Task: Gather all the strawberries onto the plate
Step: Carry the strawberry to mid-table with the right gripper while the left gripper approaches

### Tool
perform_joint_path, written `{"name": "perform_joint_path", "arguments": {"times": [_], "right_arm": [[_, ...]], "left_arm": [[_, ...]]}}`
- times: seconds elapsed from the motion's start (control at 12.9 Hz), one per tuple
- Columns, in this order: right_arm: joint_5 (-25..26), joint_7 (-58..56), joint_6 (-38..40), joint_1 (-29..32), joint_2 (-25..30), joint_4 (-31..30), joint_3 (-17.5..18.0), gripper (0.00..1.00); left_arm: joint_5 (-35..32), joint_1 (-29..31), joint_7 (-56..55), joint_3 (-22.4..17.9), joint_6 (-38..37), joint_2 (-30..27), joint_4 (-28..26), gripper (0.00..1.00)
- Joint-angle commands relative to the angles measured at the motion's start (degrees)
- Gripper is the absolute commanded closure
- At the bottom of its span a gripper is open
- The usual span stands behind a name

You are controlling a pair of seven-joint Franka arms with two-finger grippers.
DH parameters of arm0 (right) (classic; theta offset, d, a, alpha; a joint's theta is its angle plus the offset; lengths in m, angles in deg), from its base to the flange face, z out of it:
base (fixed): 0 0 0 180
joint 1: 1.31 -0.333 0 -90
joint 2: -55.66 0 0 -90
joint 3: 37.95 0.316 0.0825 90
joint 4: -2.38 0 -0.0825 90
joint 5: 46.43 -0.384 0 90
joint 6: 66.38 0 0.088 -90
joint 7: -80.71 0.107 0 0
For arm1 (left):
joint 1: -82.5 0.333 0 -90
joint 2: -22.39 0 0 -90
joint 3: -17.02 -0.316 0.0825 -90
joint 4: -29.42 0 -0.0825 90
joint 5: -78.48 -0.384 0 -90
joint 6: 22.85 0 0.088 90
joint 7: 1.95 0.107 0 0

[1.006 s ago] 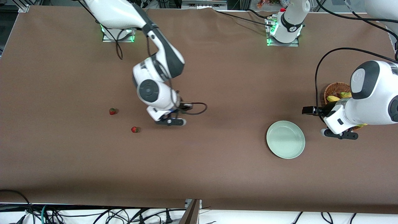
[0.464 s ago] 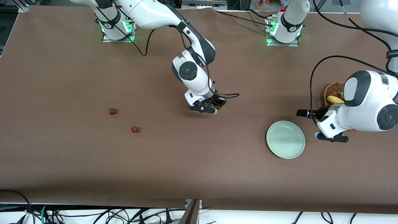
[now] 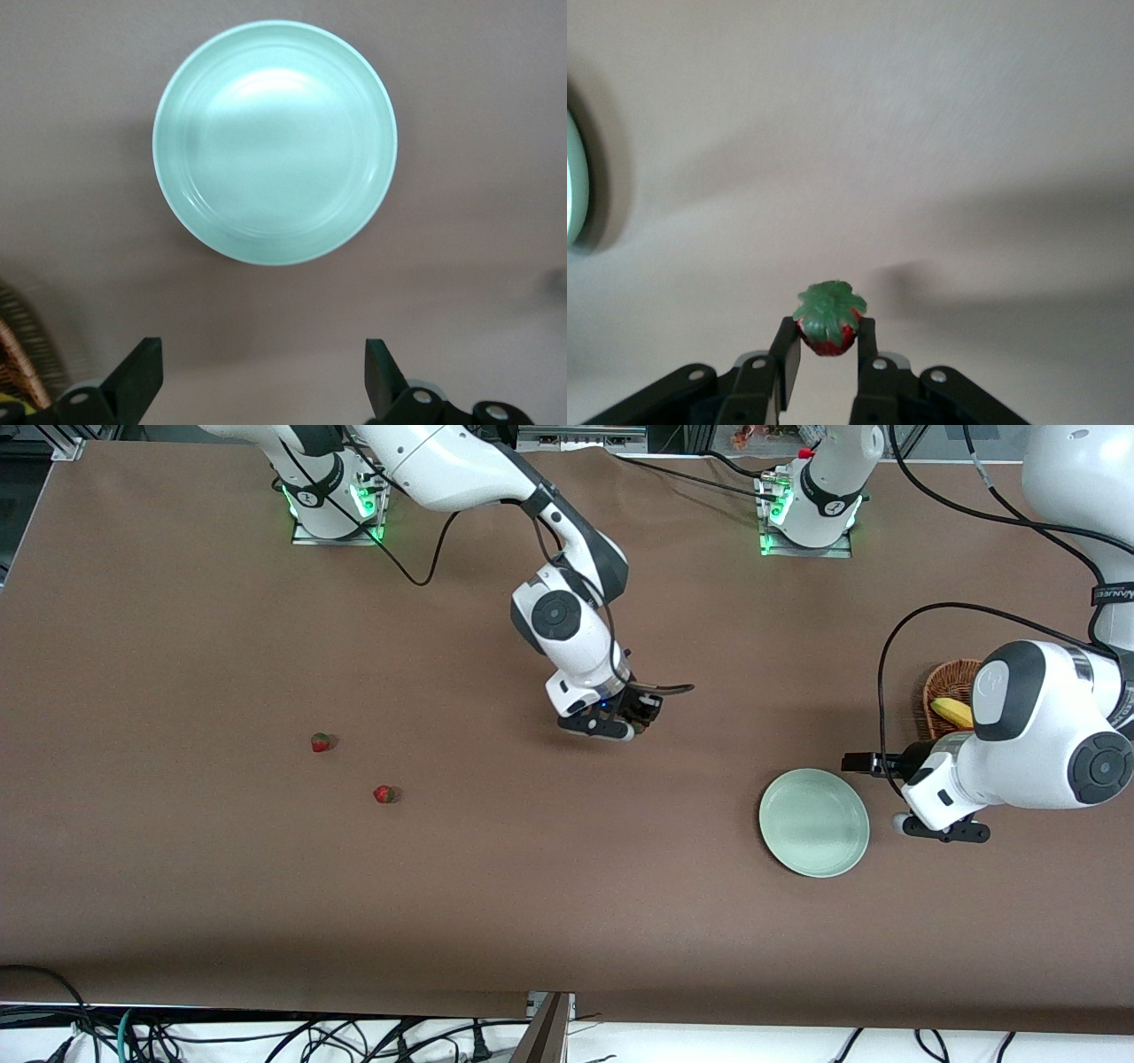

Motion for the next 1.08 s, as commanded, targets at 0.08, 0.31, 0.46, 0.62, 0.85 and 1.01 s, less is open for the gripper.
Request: {"name": "perform_joint_path", "arguments": {"times": [0.08, 0.31, 0.46, 0.62, 0.85, 1.01], "right_arm": [[-0.87, 0.78, -0.84, -0.83, -1.13, 1.63, -0.87, 0.75], [-0.52, -0.80, -0.93, -0.03, -2.45, 1.63, -0.96, 0.32], [-0.34, -0.89, -0.84, -0.03, -1.84, 1.63, -1.05, 0.32], [2.10, -1.85, -0.40, 0.23, -1.57, 1.54, -1.40, 0.17], [3.79, -8.86, 0.82, 0.67, 2.88, -3.97, -4.99, 0.00], [3.79, -14.40, 9.65, 0.76, 6.76, -4.87, -9.46, 0.00]], "left_arm": [[-0.06, 0.70, 0.11, 0.25, -0.05, 1.10, 1.72, 0.00], [-0.06, 0.35, 0.11, 0.25, -0.05, 1.54, 1.45, 0.00], [-1.28, -0.17, 0.11, 0.25, 0.03, 1.63, 1.71, 0.00], [-3.31, -0.26, 0.02, 0.34, 0.21, 2.33, 1.80, 0.00], [-3.23, -1.83, -0.59, 0.51, 0.30, 2.33, 1.02, 0.00], [-3.05, -3.59, -4.96, 0.69, 0.91, 2.51, 0.84, 0.00]]}}
